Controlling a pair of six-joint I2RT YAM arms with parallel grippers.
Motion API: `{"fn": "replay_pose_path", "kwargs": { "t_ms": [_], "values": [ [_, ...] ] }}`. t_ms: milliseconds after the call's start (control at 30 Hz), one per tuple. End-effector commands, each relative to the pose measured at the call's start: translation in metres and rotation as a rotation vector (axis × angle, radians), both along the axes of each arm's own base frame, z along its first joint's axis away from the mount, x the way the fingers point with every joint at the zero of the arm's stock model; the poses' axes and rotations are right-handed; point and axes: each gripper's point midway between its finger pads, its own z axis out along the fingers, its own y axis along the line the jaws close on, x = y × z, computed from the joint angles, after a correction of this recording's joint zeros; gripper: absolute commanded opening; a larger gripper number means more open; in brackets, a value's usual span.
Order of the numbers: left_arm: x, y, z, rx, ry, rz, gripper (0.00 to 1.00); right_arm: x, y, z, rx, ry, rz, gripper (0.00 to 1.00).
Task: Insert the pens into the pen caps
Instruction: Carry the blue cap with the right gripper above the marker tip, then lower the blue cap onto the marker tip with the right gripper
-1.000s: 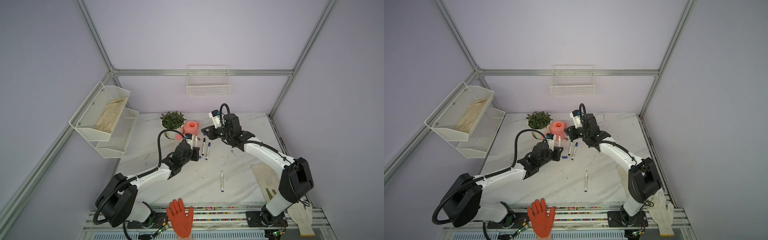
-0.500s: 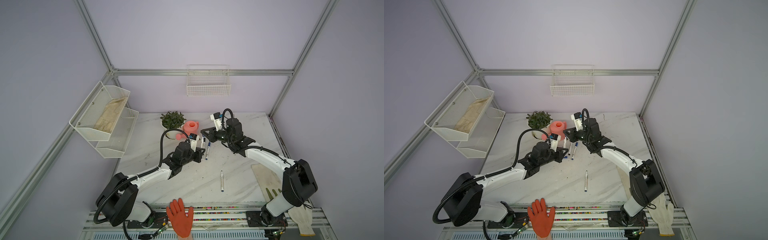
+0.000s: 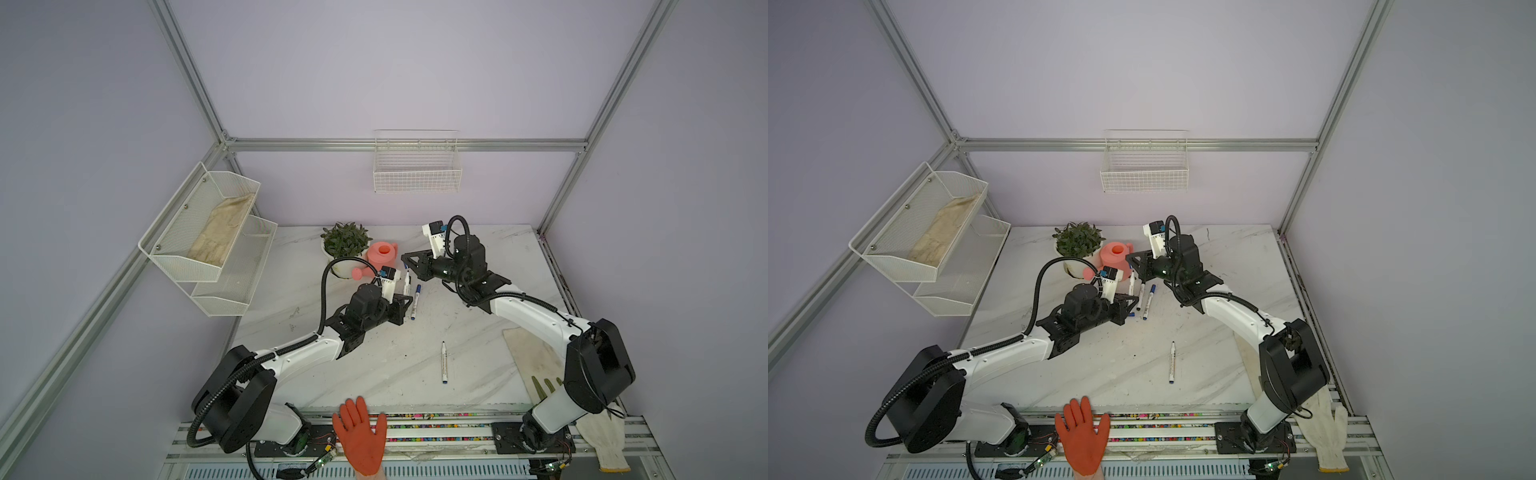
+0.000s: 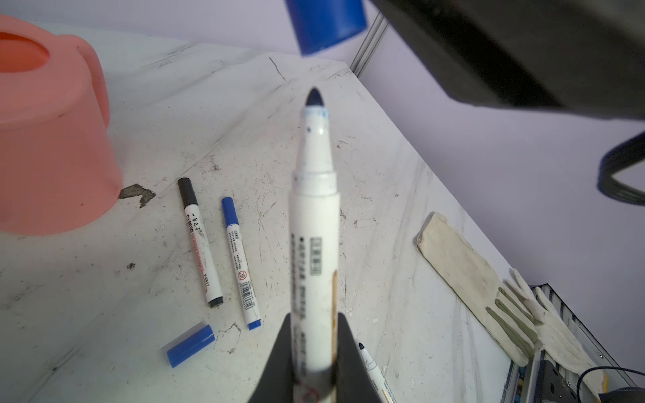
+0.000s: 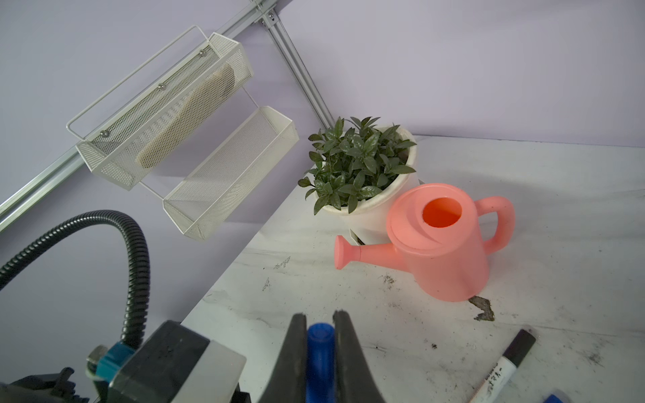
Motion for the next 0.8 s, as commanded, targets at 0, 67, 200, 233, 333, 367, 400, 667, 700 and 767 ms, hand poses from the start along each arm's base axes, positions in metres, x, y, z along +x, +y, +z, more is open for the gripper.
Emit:
{"fn": "replay_pose_path", "kwargs": {
  "t_ms": [0,67,200,233,333,367,400,667,700,767],
  "values": [
    [-0.002,-0.002,0.011,-0.039,-0.054,-0.014,0.0,0.005,-0.001,0.003,0.014,-0.018,-0.017,0.0],
    [-0.002,-0.002,0.013,-0.044,-0.058,-0.009,0.0,0.005,-0.002,0.003,0.013,-0.019,-0.021,0.0],
    [-0.001,-0.002,0.015,-0.051,-0.062,-0.005,0.0,0.005,-0.002,0.004,0.013,-0.022,-0.021,0.0],
    [-0.001,-0.002,0.017,-0.055,-0.065,-0.004,0.0,0.004,-0.002,0.003,0.013,-0.021,-0.022,0.0],
    [0.001,-0.001,0.018,-0.059,-0.066,0.006,0.0,0.002,-0.003,0.003,0.013,-0.02,-0.019,0.0],
    [0.001,-0.001,0.017,-0.059,-0.066,0.008,0.0,0.0,-0.003,0.003,0.015,-0.018,-0.013,0.0],
    [0.001,-0.002,0.018,-0.061,-0.067,0.009,0.0,-0.002,-0.003,0.004,0.017,-0.02,-0.007,0.0],
    [0.012,-0.006,0.03,-0.135,-0.106,0.03,0.0,-0.02,-0.011,0.006,0.02,-0.008,0.024,0.0],
    [0.013,-0.008,0.03,-0.143,-0.108,0.025,0.0,-0.022,-0.012,0.006,0.021,-0.001,0.036,0.0],
    [0.014,-0.011,0.04,-0.171,-0.135,0.016,0.0,-0.026,-0.016,0.004,0.018,0.03,0.072,0.0]
  ]
}}
